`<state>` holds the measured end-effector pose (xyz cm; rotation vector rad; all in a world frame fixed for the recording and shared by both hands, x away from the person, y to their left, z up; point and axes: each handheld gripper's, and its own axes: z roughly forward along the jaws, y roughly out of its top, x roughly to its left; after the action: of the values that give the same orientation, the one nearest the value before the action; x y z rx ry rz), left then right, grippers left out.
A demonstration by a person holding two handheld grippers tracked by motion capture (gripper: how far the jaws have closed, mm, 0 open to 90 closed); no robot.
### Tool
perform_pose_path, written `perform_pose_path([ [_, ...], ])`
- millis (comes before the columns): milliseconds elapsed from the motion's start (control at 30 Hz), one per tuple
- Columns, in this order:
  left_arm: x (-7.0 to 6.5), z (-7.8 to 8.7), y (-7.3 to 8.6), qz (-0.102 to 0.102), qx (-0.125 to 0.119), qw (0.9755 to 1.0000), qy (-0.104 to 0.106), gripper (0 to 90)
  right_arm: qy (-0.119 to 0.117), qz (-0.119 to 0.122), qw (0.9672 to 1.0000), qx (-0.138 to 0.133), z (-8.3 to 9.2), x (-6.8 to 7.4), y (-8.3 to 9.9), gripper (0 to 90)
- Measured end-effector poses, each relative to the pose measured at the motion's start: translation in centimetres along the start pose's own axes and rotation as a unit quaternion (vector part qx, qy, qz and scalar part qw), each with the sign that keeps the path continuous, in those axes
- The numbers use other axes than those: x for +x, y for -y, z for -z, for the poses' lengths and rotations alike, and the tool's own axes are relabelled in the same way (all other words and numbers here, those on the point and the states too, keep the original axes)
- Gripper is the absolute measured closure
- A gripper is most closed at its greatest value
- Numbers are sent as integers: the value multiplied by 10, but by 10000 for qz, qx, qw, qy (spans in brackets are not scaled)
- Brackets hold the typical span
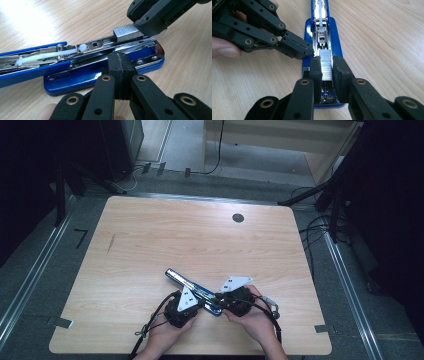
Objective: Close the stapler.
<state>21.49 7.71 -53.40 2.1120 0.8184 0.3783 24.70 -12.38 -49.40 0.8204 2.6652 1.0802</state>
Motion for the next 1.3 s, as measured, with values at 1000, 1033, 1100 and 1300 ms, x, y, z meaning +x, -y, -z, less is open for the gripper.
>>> perform_pose_path([
  [1000,0,0,0,-9,-6,10000,-4,900,92,79,9999,52,-3,1,0,799],
  [1033,0,0,0,-10,-2,10000,-3,900,93,100,9999,59,-2,1,0,799],
  [1100,0,0,0,-11,-2,10000,-2,900,80,133,9999,72,-1,1,1,799],
  [1300,0,0,0,-9,-3,10000,-4,900,95,210,9997,83,3,2,0,799],
])
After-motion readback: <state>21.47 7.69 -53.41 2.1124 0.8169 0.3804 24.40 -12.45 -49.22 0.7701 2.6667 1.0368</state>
